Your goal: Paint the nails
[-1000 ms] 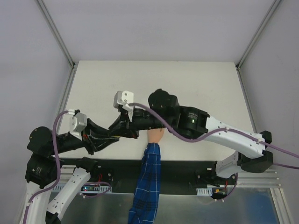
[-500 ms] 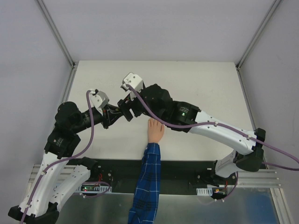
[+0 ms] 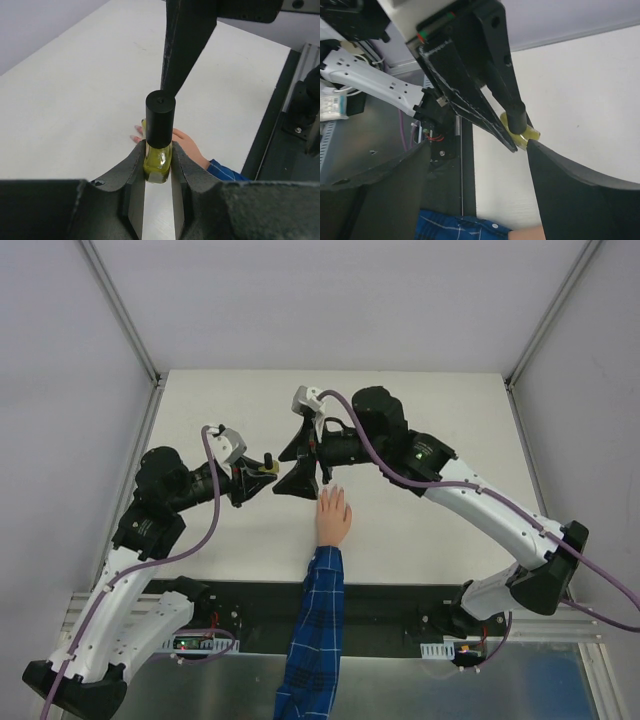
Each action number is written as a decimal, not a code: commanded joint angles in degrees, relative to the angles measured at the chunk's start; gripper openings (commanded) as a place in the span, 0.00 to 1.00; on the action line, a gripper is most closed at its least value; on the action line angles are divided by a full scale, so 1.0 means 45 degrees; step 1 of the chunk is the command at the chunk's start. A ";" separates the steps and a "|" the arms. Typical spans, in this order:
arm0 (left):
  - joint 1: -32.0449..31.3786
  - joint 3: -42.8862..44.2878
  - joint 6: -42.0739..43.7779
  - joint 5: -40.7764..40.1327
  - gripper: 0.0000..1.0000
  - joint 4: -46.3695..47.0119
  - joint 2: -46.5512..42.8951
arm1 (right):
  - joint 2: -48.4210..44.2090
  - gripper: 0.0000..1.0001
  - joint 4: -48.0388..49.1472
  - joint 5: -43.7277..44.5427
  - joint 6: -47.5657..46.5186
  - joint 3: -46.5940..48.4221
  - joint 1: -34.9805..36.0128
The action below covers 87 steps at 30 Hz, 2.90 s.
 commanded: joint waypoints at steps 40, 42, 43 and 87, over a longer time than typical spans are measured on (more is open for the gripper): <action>0.0062 -0.0764 -0.4773 0.3552 0.03 0.2873 -0.0740 | -0.0001 0.01 0.2146 -0.2767 0.1082 -0.0132 -0.0662; 0.0062 -0.0764 -0.4793 0.3044 0.36 0.2678 -0.0916 | -0.0177 0.01 0.1737 -0.1348 0.0731 -0.0269 -0.0468; 0.0062 -0.0745 -0.4754 0.2693 0.43 0.2503 -0.1091 | -0.0410 0.01 0.1657 -0.0893 0.0671 -0.0502 -0.0408; 0.0042 -0.0745 -0.3757 -0.1705 0.99 -0.1855 -0.5195 | 0.0564 0.02 1.3238 1.5948 0.2682 -1.3160 -0.4782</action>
